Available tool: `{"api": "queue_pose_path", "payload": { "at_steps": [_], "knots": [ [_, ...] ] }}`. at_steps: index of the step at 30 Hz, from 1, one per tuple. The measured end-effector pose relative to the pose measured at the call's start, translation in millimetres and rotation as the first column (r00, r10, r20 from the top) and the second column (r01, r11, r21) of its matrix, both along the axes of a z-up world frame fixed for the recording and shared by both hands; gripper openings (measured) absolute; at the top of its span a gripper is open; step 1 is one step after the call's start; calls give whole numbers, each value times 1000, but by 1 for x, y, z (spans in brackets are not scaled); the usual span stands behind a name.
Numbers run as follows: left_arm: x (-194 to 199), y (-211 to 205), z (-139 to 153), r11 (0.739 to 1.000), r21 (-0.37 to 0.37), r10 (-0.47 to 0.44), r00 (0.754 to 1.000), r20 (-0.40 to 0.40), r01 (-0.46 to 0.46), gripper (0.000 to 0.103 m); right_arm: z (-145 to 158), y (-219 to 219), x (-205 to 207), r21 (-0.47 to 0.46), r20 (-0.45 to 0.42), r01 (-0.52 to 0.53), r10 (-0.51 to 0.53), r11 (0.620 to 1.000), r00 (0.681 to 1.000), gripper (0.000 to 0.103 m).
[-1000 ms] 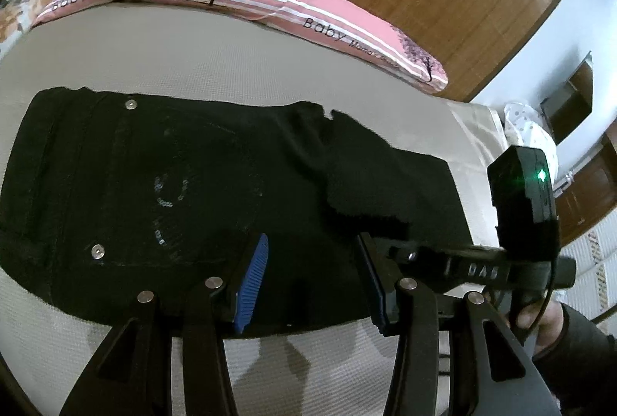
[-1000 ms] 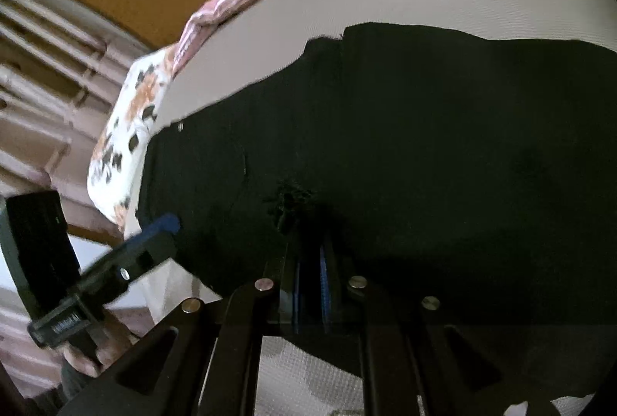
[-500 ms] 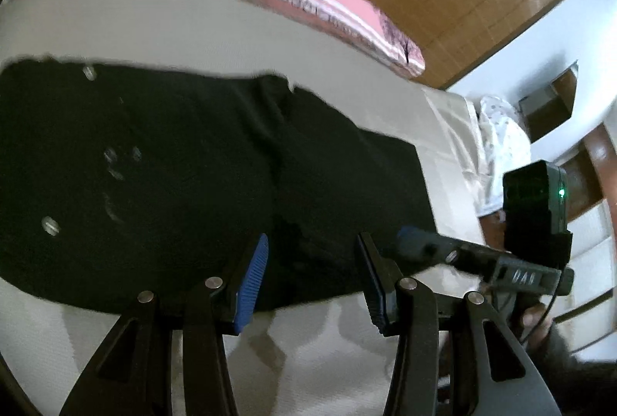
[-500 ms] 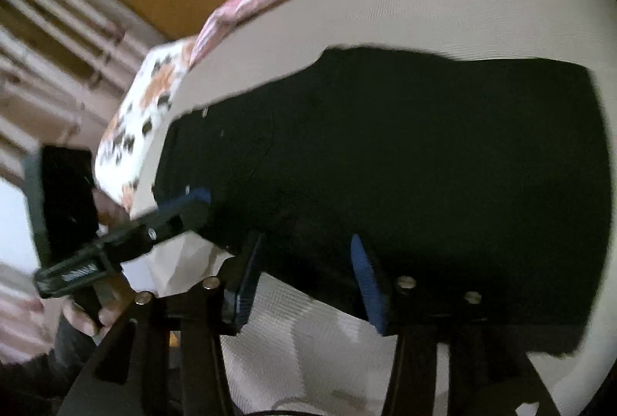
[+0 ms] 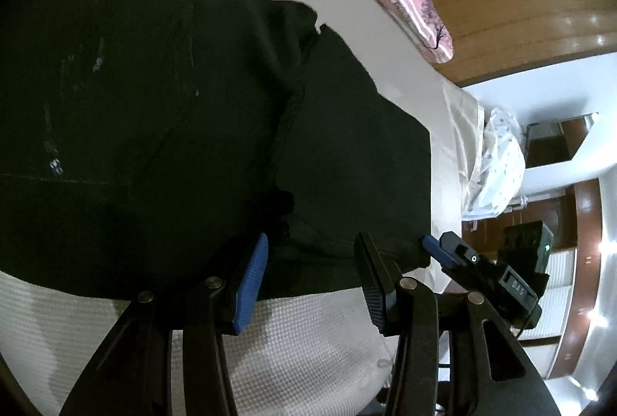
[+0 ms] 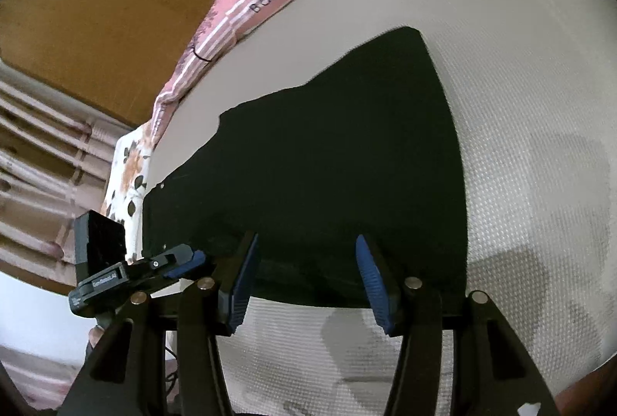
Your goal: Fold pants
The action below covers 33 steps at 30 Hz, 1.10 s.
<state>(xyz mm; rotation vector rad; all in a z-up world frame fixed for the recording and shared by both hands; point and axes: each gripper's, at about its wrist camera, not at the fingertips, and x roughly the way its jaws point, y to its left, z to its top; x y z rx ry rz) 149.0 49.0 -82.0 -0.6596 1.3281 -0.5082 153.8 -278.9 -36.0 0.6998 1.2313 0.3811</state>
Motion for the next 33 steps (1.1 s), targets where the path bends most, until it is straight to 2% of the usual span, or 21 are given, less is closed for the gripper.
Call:
{"api": "queue_pose_path", "payload": {
  "at_steps": [5, 6, 7, 9, 10, 12, 15, 16, 19, 21, 25, 28, 30, 33],
  "knots": [
    [-1, -8, -11, 1000, 7, 3, 999, -36, -3, 47, -6, -1, 0, 9, -9, 13, -13, 1000, 1000, 50],
    [-1, -8, -12, 1000, -9, 9, 999, -39, -10, 42, -8, -1, 0, 12, -13, 18, -18, 1000, 1000, 50],
    [-1, -9, -12, 1000, -25, 12, 999, -42, -13, 29, -9, -3, 0, 14, -14, 20, -20, 1000, 1000, 50],
    [0, -13, -13, 1000, -29, 11, 999, -46, -12, 17, -10, -4, -1, 9, -15, 26, -26, 1000, 1000, 50],
    [0, -15, -12, 1000, -23, 4, 999, -38, -5, 11, -10, -5, -1, 6, -16, 31, -31, 999, 999, 50],
    [-3, -22, -6, 1000, 15, -12, 1000, -4, 12, 8, -8, -6, -1, -5, -13, 40, -40, 999, 999, 50],
    [-8, -27, 2, 999, 46, -30, 999, 35, 29, 6, -7, -6, -2, -27, -24, 38, -39, 999, 999, 48],
    [-10, -27, 3, 998, 54, -36, 999, 41, 33, 6, -7, -4, -2, -67, -41, 32, -35, 997, 999, 48],
    [-17, -24, -1, 997, 71, -34, 999, 23, 32, 4, -13, -1, -7, -136, -71, 6, -15, 991, 997, 40],
    [-23, -20, -8, 996, 89, -25, 1000, 11, 24, 2, -14, 0, -8, -148, -76, 1, -12, 989, 997, 38],
    [-24, -13, -16, 999, 53, -14, 1000, -10, 14, 0, -14, 1, -9, -166, -76, -11, -2, 986, 997, 38],
    [-26, -12, -7, 998, 61, -29, 999, 26, 27, 1, -12, 1, -8, -167, -78, -18, 5, 986, 997, 41],
    [-26, -13, 2, 995, 92, -54, 996, 64, 48, 3, -8, 2, -6, -173, -77, -27, 14, 985, 997, 42],
    [-29, -11, 16, 993, 95, -85, 988, 129, 73, 6, 1, 5, -3, -183, -55, -44, 34, 982, 998, 43]
  ]
}}
